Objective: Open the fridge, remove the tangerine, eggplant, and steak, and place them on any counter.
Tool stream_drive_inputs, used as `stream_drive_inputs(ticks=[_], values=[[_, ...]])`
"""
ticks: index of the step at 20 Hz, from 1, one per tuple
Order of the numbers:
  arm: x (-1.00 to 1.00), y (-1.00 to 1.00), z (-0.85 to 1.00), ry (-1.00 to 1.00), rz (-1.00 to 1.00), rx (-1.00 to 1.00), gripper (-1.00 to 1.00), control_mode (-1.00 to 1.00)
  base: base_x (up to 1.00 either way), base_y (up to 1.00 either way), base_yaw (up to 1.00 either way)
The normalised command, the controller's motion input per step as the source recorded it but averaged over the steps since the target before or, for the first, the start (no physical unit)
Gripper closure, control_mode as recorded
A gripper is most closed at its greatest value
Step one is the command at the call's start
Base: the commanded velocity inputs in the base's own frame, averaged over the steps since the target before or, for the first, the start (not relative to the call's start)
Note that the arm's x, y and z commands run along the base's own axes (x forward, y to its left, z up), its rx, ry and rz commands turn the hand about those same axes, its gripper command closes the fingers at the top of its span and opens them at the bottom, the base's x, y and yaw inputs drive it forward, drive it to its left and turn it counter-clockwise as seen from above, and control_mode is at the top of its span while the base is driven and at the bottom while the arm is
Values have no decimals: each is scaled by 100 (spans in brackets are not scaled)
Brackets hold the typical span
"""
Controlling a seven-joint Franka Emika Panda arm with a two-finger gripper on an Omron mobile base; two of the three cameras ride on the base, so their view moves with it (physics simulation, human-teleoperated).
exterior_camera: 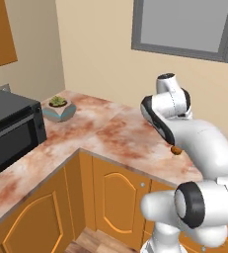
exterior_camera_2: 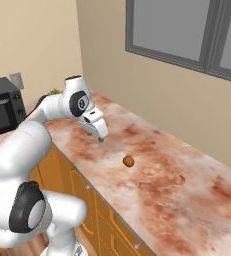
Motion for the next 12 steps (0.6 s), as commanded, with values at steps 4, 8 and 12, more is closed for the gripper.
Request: stream_drive_inputs(ticks=[4,8,12], values=[[-94,92,26,9,44,0,-100,-100,0,0,0],[-99,75,18,1,27,0,-100,-100,0,0,0],[-90,66,1,0,26,3,-100,-100,0,0,0]])
